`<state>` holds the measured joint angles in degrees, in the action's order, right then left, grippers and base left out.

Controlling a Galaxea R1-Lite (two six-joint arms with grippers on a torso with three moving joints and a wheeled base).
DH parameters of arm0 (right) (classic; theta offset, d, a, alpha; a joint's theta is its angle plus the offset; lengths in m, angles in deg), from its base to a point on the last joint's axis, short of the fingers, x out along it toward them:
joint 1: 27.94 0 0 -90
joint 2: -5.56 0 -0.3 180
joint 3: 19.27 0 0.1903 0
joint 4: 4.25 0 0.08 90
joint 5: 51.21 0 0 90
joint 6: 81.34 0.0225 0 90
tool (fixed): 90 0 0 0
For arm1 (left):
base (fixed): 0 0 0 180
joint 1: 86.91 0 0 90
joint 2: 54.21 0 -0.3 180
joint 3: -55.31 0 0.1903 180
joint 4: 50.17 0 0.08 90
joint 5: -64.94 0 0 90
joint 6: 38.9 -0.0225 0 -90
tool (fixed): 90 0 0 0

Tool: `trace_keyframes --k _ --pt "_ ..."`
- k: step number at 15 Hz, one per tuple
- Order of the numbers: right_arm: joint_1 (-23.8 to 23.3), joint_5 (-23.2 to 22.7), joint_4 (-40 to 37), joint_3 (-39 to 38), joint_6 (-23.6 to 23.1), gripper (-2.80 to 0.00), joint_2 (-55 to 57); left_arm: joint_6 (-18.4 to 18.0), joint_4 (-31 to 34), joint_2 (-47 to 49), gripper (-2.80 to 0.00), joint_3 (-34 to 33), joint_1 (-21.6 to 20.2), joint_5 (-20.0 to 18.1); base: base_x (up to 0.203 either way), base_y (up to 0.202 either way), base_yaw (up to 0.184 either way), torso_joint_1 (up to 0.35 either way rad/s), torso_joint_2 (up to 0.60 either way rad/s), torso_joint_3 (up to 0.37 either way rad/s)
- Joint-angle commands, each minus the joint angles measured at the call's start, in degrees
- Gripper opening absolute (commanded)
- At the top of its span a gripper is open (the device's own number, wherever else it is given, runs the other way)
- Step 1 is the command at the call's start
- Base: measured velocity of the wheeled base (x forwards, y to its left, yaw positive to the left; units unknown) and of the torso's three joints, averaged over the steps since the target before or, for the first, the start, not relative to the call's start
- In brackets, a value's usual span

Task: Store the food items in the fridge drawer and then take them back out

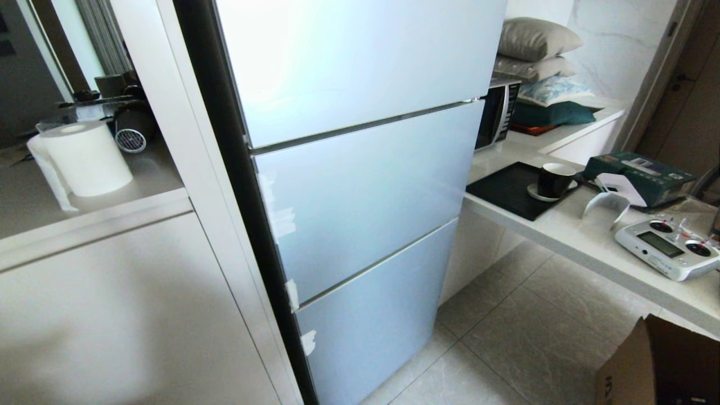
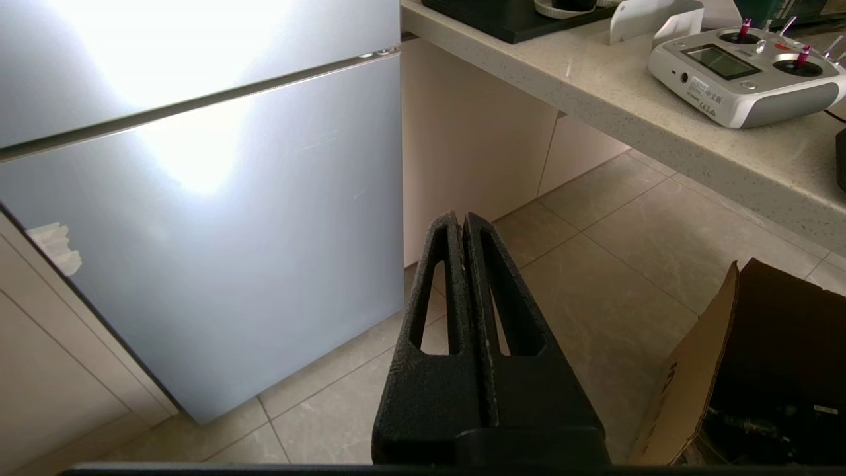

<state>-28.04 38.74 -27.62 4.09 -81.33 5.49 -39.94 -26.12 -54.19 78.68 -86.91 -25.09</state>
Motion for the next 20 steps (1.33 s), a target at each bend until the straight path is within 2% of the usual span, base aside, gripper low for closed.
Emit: trace_keyframes --k 1,5,8,9,12,14,17,18,20 --pt "0.0 0.0 0.0 0.0 0.0 -2.8 0.1 -0.5 0.0 0.1 -2.8 0.0 0.0 0.0 0.0 0.0 0.0 0.0 0.0 0.0" --pt "0.0 0.0 0.0 0.0 0.0 -2.8 0.1 0.8 -1.0 0.1 -2.8 0.8 0.0 0.1 0.0 0.0 0.0 0.0 0.0 0.0" --pt "0.0 0.0 0.0 0.0 0.0 -2.8 0.1 6.0 -0.9 6.2 -2.8 11.9 0.2 -2.5 0.0 0.0 0.0 0.0 0.0 0.0" --pt "0.0 0.0 0.0 0.0 0.0 -2.8 0.1 9.3 -0.8 11.5 -2.8 14.8 0.7 -3.7 0.0 0.0 0.0 0.0 0.0 0.0" --pt "0.0 0.0 0.0 0.0 0.0 -2.8 0.1 24.1 -3.6 34.7 -2.8 22.1 3.8 -7.1 0.0 0.0 0.0 0.0 0.0 0.0" --pt "0.0 0.0 0.0 0.0 0.0 -2.8 0.0 32.4 -11.3 49.7 -2.8 24.9 5.2 -8.4 0.0 0.0 0.0 0.0 0.0 0.0" --pt "0.0 0.0 0.0 0.0 0.0 -2.8 0.1 41.5 -28.2 67.2 -2.8 27.7 6.6 -9.6 0.0 0.0 0.0 0.0 0.0 0.0" --pt "0.0 0.0 0.0 0.0 0.0 -2.8 0.0 43.5 -33.8 70.9 -2.8 28.5 7.0 -9.9 0.0 0.0 0.0 0.0 0.0 0.0" --pt "0.0 0.0 0.0 0.0 0.0 -2.8 0.1 45.5 -39.1 76.7 -2.8 31.0 8.2 -10.2 0.0 0.0 0.0 0.0 0.0 0.0"
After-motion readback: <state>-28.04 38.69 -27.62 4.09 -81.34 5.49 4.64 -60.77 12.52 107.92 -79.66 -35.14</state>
